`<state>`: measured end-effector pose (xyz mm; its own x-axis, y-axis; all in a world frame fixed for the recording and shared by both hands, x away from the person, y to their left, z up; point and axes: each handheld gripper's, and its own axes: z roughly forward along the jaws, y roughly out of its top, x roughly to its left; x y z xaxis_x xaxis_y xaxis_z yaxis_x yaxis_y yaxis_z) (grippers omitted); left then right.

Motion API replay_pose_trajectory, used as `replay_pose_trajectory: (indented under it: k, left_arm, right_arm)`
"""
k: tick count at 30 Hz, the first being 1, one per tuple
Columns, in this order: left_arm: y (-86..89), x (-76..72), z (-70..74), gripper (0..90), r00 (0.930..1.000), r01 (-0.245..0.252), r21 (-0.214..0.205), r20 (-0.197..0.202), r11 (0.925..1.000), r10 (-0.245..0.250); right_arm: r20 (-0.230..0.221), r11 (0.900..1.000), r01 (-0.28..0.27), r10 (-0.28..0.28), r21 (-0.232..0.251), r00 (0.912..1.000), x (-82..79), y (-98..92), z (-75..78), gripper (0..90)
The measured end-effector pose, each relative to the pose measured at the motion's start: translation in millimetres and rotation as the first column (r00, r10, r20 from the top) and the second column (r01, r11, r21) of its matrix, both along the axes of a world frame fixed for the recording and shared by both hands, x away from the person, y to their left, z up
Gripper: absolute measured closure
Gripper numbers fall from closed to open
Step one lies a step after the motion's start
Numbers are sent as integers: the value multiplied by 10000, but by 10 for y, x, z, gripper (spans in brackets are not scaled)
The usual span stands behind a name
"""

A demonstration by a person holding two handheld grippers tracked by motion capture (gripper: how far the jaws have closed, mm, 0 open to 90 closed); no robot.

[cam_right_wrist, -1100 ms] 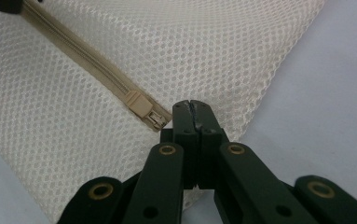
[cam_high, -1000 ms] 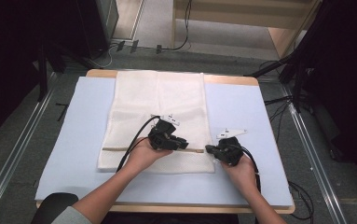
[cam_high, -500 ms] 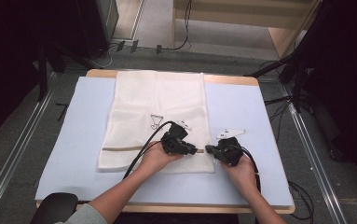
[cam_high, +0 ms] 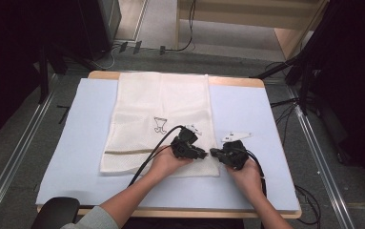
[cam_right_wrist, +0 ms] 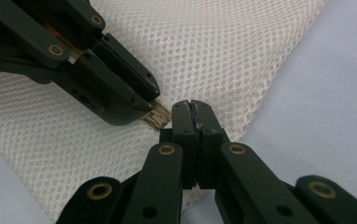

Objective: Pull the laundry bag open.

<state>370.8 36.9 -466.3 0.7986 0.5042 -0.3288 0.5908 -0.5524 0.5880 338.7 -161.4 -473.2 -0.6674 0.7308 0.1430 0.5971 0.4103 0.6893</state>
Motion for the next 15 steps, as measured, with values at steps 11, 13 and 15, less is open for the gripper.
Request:
replay_pose_trajectory:
  k: [11, 13, 15]
  left_arm:
    - [9, 64, 6, 885, 9979, -1, -169, -650, 9999, -10]
    - [23, 73, 11, 886, 9973, -4, -150, -733, 9999, -7]
    - [39, 80, 20, 887, 9969, 6, -110, -783, 9999, -14]
  right_arm:
    - [236, 9999, -148, 148, 14, 9996, -18, -15, -21, 900]
    - [295, 9999, -167, 166, 30, 9994, -24, -13, -26, 900]
    - [332, 9998, -198, 198, 6, 9993, -25, -14, -27, 900]
